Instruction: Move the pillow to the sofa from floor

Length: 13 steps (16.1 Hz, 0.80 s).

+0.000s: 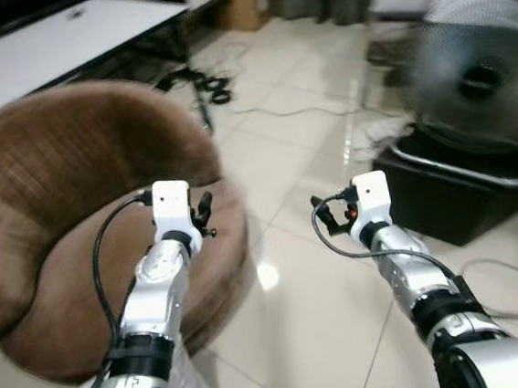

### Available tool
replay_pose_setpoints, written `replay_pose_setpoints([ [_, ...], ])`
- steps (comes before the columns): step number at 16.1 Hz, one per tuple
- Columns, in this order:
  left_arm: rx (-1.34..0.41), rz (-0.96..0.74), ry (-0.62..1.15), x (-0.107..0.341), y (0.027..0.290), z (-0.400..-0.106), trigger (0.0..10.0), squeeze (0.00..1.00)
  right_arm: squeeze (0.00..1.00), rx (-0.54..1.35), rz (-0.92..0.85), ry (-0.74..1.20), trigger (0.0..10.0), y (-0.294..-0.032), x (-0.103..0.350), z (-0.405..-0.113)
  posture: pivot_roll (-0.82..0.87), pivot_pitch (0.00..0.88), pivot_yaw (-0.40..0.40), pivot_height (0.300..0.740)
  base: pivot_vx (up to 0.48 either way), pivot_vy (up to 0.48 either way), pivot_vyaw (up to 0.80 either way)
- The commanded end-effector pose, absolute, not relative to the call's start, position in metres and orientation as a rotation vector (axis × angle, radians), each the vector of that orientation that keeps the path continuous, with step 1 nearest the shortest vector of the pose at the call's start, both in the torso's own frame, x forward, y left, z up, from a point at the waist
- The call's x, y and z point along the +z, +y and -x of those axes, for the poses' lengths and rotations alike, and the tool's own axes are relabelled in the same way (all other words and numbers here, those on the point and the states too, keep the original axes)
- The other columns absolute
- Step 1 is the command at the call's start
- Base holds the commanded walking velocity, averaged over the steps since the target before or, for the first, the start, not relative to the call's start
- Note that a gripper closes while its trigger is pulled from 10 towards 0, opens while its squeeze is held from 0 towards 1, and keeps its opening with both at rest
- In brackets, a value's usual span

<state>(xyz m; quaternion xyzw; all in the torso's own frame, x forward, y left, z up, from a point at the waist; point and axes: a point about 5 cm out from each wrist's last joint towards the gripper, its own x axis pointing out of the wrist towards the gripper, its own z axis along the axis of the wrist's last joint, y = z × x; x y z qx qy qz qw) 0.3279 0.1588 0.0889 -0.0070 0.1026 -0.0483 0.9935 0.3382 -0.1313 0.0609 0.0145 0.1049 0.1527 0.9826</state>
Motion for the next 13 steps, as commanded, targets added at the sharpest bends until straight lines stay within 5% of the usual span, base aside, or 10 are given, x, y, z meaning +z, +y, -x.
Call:
replay_pose_setpoints([
  [1, -0.111, 0.016, 0.192, 0.0938, 0.1552, -0.33, 10.0, 0.0, 0.0, 0.316, -0.017, 0.207, 10.0, -0.1294, 0.0633, -0.3397, -0.11, 0.0, 0.085, 0.74, 0.0, 0.0, 0.68],
  [13, -0.108, 0.01, 0.2, 0.0933, 0.1555, -0.3285, 10.0, 0.0, 0.01, 0.331, -0.01, 0.214, 10.0, -0.1281, 0.0621, -0.3386, -0.11, 0.0, 0.081, 0.74, 0.0, 0.0, 0.68],
])
